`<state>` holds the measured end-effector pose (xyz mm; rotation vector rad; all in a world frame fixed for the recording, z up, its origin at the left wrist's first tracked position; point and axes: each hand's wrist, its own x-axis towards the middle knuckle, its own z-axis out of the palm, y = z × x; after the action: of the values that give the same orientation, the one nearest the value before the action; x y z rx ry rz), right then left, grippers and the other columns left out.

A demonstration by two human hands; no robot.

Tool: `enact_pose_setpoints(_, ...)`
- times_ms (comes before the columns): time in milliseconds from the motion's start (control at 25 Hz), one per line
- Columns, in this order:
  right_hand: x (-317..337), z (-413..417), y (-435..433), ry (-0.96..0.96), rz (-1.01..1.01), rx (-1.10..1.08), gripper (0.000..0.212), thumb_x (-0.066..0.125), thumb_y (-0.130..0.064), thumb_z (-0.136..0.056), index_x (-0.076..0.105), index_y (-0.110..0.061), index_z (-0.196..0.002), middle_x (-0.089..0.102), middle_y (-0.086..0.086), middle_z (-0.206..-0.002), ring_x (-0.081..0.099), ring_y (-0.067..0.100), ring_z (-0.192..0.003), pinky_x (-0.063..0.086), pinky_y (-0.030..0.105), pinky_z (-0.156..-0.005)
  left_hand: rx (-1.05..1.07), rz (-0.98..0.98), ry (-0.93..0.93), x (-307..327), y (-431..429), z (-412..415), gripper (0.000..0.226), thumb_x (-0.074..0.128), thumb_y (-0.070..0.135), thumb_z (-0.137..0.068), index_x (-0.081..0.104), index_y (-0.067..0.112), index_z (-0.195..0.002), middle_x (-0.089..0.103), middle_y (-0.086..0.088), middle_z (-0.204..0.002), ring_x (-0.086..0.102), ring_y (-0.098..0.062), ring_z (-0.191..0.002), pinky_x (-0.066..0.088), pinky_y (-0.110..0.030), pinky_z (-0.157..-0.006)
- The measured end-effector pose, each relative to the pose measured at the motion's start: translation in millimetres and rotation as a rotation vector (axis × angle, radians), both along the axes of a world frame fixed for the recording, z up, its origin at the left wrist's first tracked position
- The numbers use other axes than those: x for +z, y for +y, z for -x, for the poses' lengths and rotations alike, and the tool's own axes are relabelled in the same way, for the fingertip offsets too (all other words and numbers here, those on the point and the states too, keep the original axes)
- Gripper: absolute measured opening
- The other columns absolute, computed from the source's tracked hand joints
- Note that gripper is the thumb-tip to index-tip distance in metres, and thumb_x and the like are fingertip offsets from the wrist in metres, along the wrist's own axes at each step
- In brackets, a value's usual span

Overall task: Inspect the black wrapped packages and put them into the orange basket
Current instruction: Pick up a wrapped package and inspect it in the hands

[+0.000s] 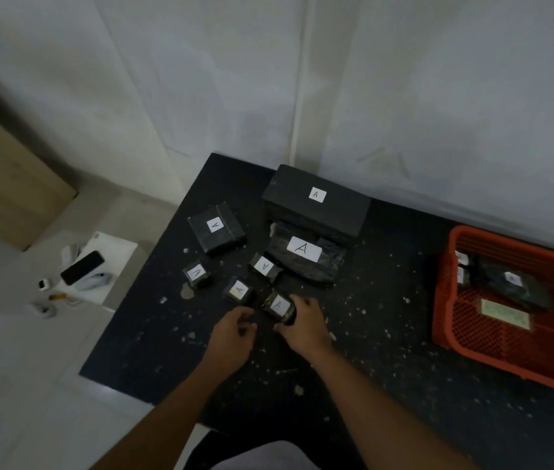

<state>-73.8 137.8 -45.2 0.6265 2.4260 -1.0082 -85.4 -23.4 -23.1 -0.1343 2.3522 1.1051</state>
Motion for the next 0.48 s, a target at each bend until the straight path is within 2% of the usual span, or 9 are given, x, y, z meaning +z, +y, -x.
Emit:
enact_pose_setpoints(120,-2,-5,-1,0.078,0.003,-0.064,0.065,0.069,-0.025,-0.09,0.04,-0.021,-0.148,0.04,0.005,-0.151,0.041,0.022,-0.139,0.038,0.036,-0.115,-0.02,-0.015,-0.01,0,-3,1,0.035,0.057,0.014,-0.093,0.053,0.016,-0.128,0.058,-0.003,-0.129,0.054,-0.006,-0.106,0.046,-0.021,-0.091)
enact_pose_setpoints(200,5,-13,7,0.115,0.099,-0.079,0.062,0.069,-0.025,-0.091,0.042,-0.019,-0.146,0.048,0.001,-0.146,0.046,0.016,-0.133,0.038,0.027,-0.11,-0.032,-0.052,0.007,6,-1,2,0.036,0.058,0.015,-0.092,0.052,0.017,-0.128,0.058,0.003,-0.126,0.054,-0.001,-0.101,0.045,-0.021,-0.092)
enact_pose_setpoints(280,20,-26,18,0.112,0.238,-0.06,0.062,0.071,-0.024,-0.089,0.043,-0.021,-0.145,0.052,-0.007,-0.136,0.049,0.006,-0.124,0.038,0.019,-0.101,-0.081,-0.169,-0.002,14,1,1,0.044,0.062,0.016,-0.091,0.047,0.021,-0.131,0.055,0.015,-0.121,0.056,0.005,-0.099,0.047,-0.022,-0.097)
enact_pose_setpoints(400,46,-51,43,0.099,0.37,-0.045,0.053,0.072,-0.027,-0.088,0.049,-0.029,-0.136,0.056,-0.017,-0.127,0.056,0.002,-0.119,0.045,0.021,-0.102,-0.253,-0.346,-0.054,23,9,-1,0.067,0.066,0.02,-0.088,0.033,0.03,-0.144,0.047,0.013,-0.142,0.049,-0.002,-0.127,0.042,-0.029,-0.108)
enact_pose_setpoints(480,61,-68,58,0.116,0.413,-0.041,0.043,0.07,-0.026,-0.09,0.052,-0.035,-0.128,0.061,-0.02,-0.119,0.059,-0.005,-0.109,0.049,0.022,-0.1,-0.348,-0.415,-0.07,32,18,-6,0.067,0.066,0.015,-0.088,0.034,0.034,-0.145,0.045,0.012,-0.145,0.045,-0.001,-0.131,0.042,-0.027,-0.108)
